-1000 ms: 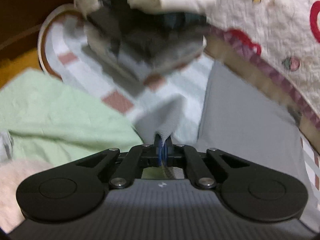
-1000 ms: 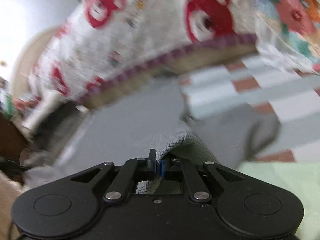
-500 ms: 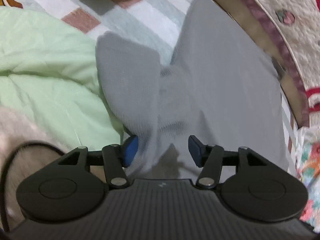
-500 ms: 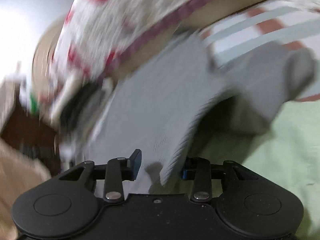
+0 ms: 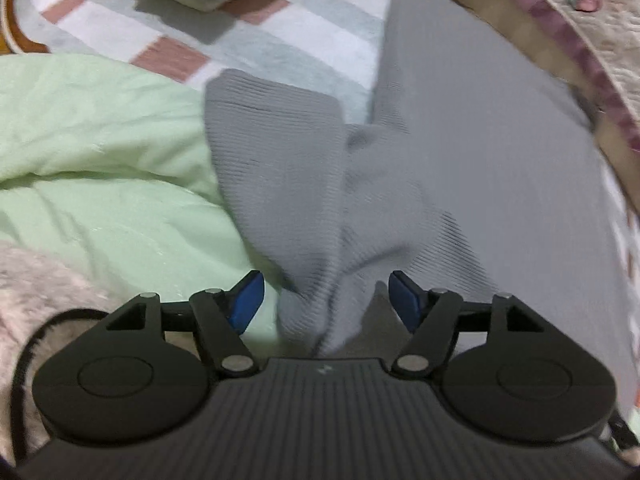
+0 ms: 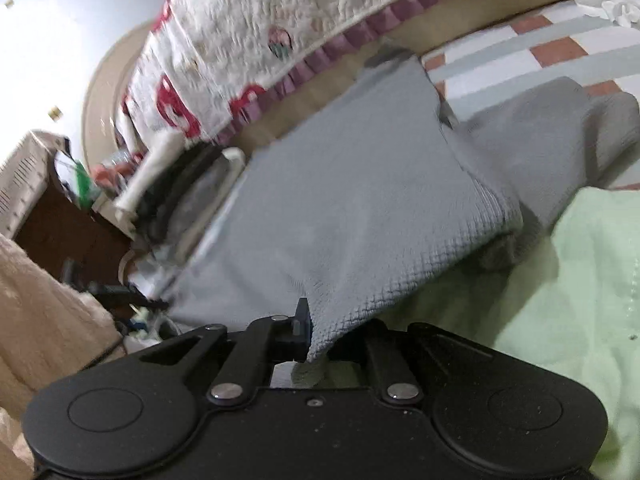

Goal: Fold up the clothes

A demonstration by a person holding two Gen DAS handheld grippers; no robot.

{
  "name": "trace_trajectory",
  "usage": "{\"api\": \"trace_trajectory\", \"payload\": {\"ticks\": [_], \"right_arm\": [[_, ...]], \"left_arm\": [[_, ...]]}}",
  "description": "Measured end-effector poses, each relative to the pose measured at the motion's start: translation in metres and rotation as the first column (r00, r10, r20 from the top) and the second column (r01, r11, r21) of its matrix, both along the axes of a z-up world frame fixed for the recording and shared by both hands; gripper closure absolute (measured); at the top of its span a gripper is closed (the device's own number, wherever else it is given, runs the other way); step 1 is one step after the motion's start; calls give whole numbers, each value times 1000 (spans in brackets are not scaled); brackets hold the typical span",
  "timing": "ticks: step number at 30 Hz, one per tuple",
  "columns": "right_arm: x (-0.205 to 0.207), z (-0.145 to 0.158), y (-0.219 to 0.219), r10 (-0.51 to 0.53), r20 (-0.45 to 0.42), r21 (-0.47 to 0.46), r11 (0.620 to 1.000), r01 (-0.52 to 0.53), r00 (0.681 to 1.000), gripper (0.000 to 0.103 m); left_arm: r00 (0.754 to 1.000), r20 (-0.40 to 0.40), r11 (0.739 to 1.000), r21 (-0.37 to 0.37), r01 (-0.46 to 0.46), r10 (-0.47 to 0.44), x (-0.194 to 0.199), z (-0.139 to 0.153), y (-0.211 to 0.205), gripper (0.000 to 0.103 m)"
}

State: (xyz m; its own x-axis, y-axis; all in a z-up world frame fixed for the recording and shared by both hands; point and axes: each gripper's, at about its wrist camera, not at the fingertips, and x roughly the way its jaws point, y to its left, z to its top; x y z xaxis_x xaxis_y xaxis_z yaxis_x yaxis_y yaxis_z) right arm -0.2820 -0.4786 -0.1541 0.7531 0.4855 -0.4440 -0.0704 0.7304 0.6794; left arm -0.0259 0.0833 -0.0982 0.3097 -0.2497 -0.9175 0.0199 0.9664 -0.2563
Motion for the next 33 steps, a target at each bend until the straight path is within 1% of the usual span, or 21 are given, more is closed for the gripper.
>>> {"api": "trace_trajectory", "payload": {"ticks": [1,2,3,5,6,7,8,11,14,16,17,19,20,21,22,23,25,26,28,31,33], "right_arm": [[2,2,3,5,19,11,1000,-5,1000,95],[5,6,7,24,40,8,1000,-24,999,95],[9,13,10,34,72,23,999,-36,997,95],[18,28,3,5,144,104,994,-20,990,95],[25,34,-2,-24,162,127,992,3,987,96],[32,39,-7,-54,178,148,989,27,983,96],[41,44,-9,-78,176,126,990,56,981,96],[65,46,-9,-102,116,6,995,102,988,96],[79,44,0,-113,44,-99,988,117,993,95],[76,39,2,-118,18,-109,987,119,993,91],[73,35,2,-122,12,-90,988,122,992,91],[63,26,1,-134,4,-57,989,134,991,91],[62,21,1,-134,0,-42,990,134,991,91],[61,18,2,-124,2,-35,992,124,992,95],[60,16,4,-116,18,-31,993,117,993,95],[59,18,5,-109,51,-21,994,110,993,96],[54,34,2,-122,133,32,992,119,984,96],[49,46,2,-125,170,40,992,120,978,96],[37,70,5,-130,228,35,991,125,965,96],[18,85,14,-131,191,56,991,123,973,96],[4,85,18,-147,166,56,989,140,975,96]], "left_arm": [[1000,10,1000,23,-12,12,0,0,-2,36],[999,30,999,51,-14,12,0,1,-3,52],[999,53,997,73,-2,-2,-1,3,-6,99],[980,135,988,77,135,-144,-6,16,-20,98],[965,186,980,98,172,-187,-10,24,-27,98],[953,210,974,114,198,-219,-11,28,-31,98],[943,228,968,125,218,-242,-12,31,-35,98],[969,187,985,83,150,-163,6,22,-27,94],[988,108,993,55,104,-109,17,10,-22,71],[993,68,996,13,94,-95,20,3,-18,58],[994,55,995,-9,100,-99,20,1,-18,49],[995,41,996,-34,87,-86,21,-4,-18,46],[996,43,996,-35,83,-82,23,-7,-19,47],[995,50,996,-37,87,-85,25,-8,-20,56],[993,66,995,-37,97,-95,24,-7,-22,74],[987,114,993,-24,113,-110,20,1,-25,98],[968,210,990,5,143,-141,10,18,-31,98],[951,271,989,29,145,-148,2,32,-33,99],[924,367,994,12,113,-109,-15,61,-24,99],[912,410,992,-121,36,17,-31,86,-4,99],[900,436,994,-109,28,22,-43,92,-2,99]]}}
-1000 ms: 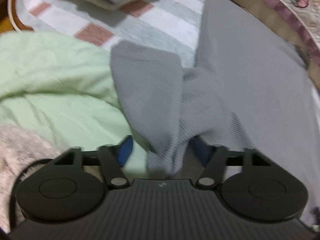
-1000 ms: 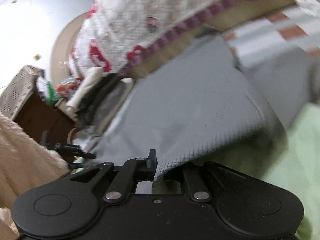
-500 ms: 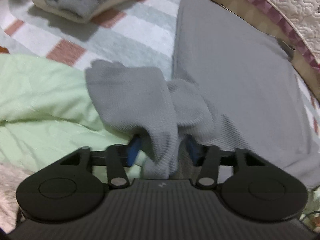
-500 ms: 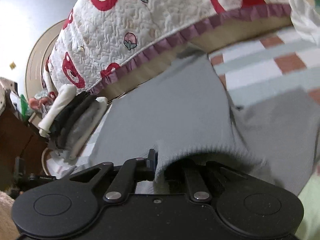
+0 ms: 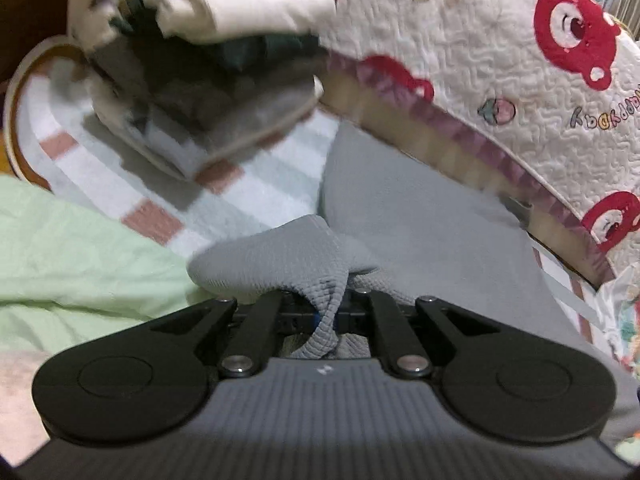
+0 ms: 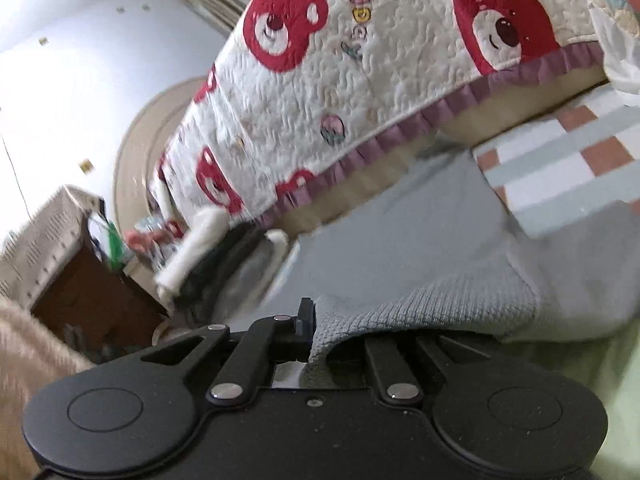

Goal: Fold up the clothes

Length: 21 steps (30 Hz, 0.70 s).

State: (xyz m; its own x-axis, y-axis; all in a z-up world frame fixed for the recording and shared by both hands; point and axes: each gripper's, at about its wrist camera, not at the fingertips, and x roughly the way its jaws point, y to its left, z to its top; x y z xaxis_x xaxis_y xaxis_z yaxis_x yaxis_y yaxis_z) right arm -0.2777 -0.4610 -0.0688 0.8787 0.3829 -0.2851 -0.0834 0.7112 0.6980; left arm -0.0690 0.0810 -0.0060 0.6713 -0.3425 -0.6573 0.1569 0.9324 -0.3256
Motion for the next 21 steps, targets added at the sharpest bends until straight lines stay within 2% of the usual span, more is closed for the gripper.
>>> {"api": "trace_trajectory", "payload": {"ticks": [4,7,10,12,16,18,21], "right_arm": [[-29,-3,8,-43,-50,21,999,45,998,96],[-52,-8,22,-64,-50,51,996,67,997,96],[-73,-7,37,-53,-58,62,997,56,997,96],[-76,-3,36,-63,-65,38,997,66,996,96],[-55,-2,13,-102,-74,30,994,104,992,96],[-27,5,5,-108,-72,0,994,109,992,96],[19,20,-4,-93,-67,-72,993,88,993,96]], "left_arm": [[1000,26,1000,10,-6,6,-25,7,10,99],[1000,28,1000,15,-2,2,-42,13,25,99],[1000,-15,1000,1,-8,8,-59,14,44,99],[998,-64,999,-30,-18,16,-61,3,54,99],[993,-121,998,-64,-21,13,-41,-18,55,99],[991,-134,995,-97,-25,12,-25,-21,53,99],[995,-96,993,-117,-33,21,12,-15,45,99]]}}
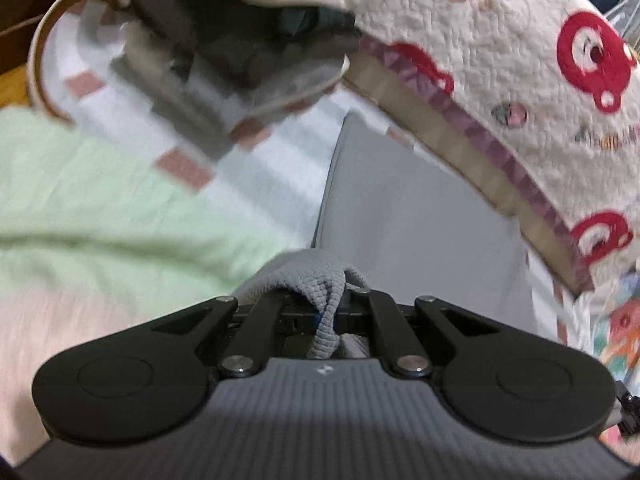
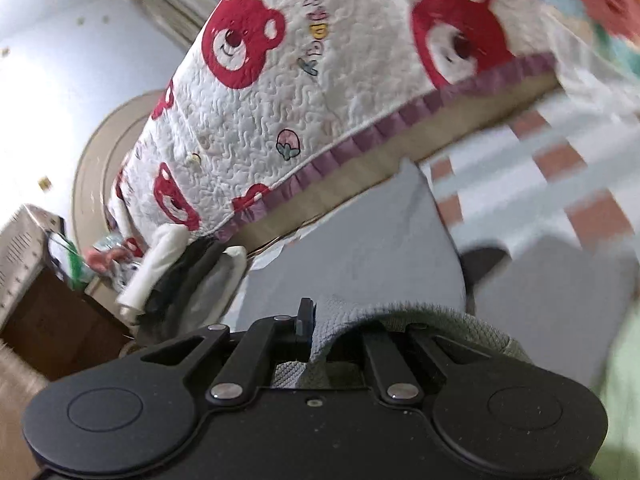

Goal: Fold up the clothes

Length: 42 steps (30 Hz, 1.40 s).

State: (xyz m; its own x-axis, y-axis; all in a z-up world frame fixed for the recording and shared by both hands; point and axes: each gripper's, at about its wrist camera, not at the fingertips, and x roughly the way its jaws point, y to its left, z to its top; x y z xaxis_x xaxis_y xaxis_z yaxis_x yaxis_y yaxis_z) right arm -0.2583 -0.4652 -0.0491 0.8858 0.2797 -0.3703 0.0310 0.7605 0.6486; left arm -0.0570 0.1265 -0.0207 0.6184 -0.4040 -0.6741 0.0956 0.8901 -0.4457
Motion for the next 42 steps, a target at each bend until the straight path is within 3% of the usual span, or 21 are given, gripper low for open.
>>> {"api": "trace_trajectory", "payload": {"ticks": [3,6,8,11,14,18,21,25,28,33,39,41,42], "right_arm": [[63,15,-11,4,-23,-31,999,-5,1000,96],[130,28,-25,14,-71,-1,1000,-14,997,96],[178,31,-26,47,-150,-61,997,-57,988,96],[252,30,-27,90,-295,-151,979,-140,951,96],[298,10,-27,59,-412,-186,972,-147,909,96],[329,-19,-28,21,-456,-213,968,-133,890,96],[347,-31,-33,39,-447,-185,973,-135,894,96],[376,-26,-33,126,-402,-195,956,-219,907,96],[407,-24,-34,163,-389,-196,947,-254,907,96],[443,-52,-24,155,-469,-225,931,-288,869,92],[458,-61,-11,141,-498,-261,917,-303,856,92],[463,-61,-10,113,-497,-277,919,-281,861,91],[465,-61,-9,90,-492,-284,923,-258,866,79]], "left_arm": [[1000,27,1000,13,-1,0,46,2,-12,99],[1000,8,998,57,8,-9,97,-7,-28,99],[1000,-18,995,97,23,-22,131,-17,-42,99],[997,-58,985,167,53,-44,172,-39,-64,99],[993,-97,971,220,90,-70,201,-59,-89,99],[993,-86,970,222,94,-77,217,-73,-95,99],[997,-60,978,196,65,-54,219,-73,-87,99],[999,-38,988,157,3,3,225,-68,-77,99],[997,-64,988,148,-43,53,242,-76,-77,98],[997,-77,987,160,-10,22,245,-104,-70,97],[998,-55,1000,14,-17,18,243,-97,-48,95],[998,-52,1000,12,-26,27,241,-97,-46,95],[998,-50,1000,12,-27,27,238,-96,-45,92]]}}
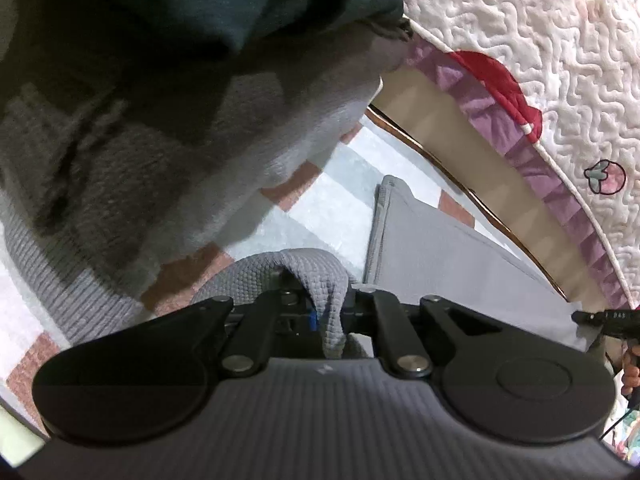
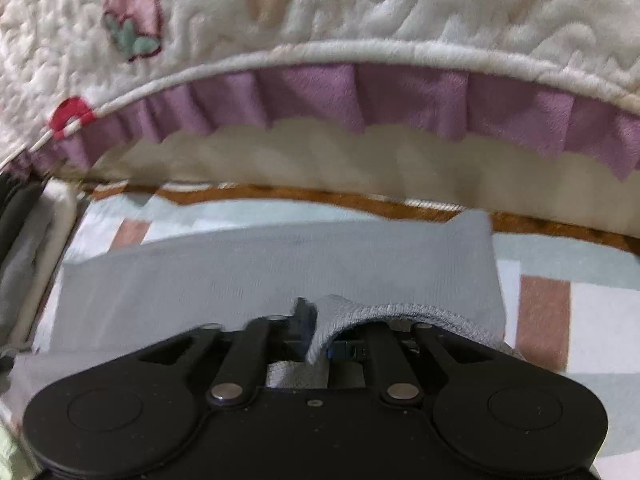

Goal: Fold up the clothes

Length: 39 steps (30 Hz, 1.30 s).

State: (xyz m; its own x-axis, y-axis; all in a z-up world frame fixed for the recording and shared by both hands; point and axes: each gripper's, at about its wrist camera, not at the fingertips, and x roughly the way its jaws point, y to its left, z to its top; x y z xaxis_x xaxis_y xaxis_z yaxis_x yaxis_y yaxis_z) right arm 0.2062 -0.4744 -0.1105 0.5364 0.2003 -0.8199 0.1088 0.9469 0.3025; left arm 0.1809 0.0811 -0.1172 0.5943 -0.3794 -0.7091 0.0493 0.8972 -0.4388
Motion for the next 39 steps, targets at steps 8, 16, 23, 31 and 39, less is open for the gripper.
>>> {"api": "trace_trajectory", "payload": {"ticks": [8,16,23,31,39], "right_arm": [[5,-2,1,-93,-19,51,994,94,995,37],[-54,32,-50,-188,216,221,965,139,958,37],[-117,10,-80,-195,164,73,980,186,967,37],[-119,-13,-85,2,65,-213,977,12,998,37],[-118,-32,-66,178,-16,-301,938,-174,984,99]], "left_arm": [[997,79,998,-55,17,-13,-26,31,5,76],[930,192,941,193,277,-313,-54,41,-64,58],[712,80,692,332,641,-698,-90,6,-162,37],[706,36,639,459,617,-708,-89,-8,-186,37],[696,23,580,574,579,-717,-89,-31,-203,26]]}}
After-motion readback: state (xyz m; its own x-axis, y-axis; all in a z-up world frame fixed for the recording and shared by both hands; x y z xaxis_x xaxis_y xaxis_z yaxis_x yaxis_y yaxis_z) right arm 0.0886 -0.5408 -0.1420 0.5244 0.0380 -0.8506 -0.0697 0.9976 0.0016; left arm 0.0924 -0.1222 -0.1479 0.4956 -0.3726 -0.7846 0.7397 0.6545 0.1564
